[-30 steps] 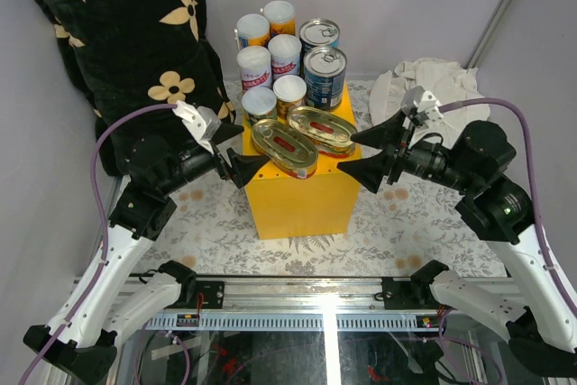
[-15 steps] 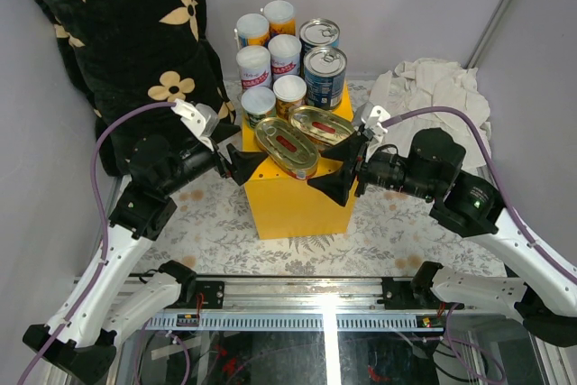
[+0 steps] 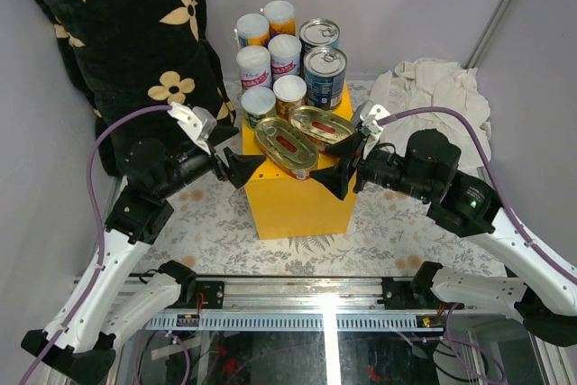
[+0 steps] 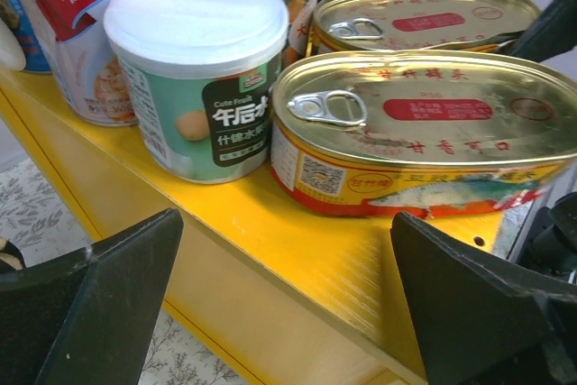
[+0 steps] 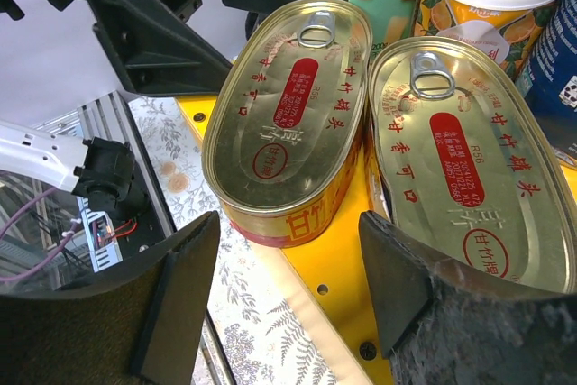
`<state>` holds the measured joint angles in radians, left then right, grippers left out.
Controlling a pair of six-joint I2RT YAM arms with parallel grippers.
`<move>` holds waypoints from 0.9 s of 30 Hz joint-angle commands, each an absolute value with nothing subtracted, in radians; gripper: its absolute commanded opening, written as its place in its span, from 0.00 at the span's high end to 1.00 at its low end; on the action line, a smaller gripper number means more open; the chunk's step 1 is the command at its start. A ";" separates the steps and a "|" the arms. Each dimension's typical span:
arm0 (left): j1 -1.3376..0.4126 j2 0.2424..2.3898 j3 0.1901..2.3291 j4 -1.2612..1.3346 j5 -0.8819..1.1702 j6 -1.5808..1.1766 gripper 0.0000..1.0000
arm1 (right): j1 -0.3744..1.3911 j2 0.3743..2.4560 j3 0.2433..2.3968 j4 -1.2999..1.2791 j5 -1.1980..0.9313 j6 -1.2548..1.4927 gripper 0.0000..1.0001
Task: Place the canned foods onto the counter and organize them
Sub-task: Adjust the canned food at the counter.
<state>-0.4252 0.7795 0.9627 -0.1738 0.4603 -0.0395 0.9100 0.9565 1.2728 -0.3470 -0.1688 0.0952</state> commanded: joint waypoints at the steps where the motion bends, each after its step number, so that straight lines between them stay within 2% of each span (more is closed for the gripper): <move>1: -0.430 0.746 0.957 -0.137 0.534 -0.015 0.00 | 0.918 0.947 1.280 -0.288 -0.124 0.079 0.31; 27: -0.429 0.727 0.938 -0.109 0.618 -0.004 0.00 | 0.927 0.978 1.299 -0.250 -0.093 0.058 0.33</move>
<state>-0.4252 0.7361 0.9485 -0.1654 0.5941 -0.0200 0.9161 0.9665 1.2728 -0.3309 -0.1215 0.0772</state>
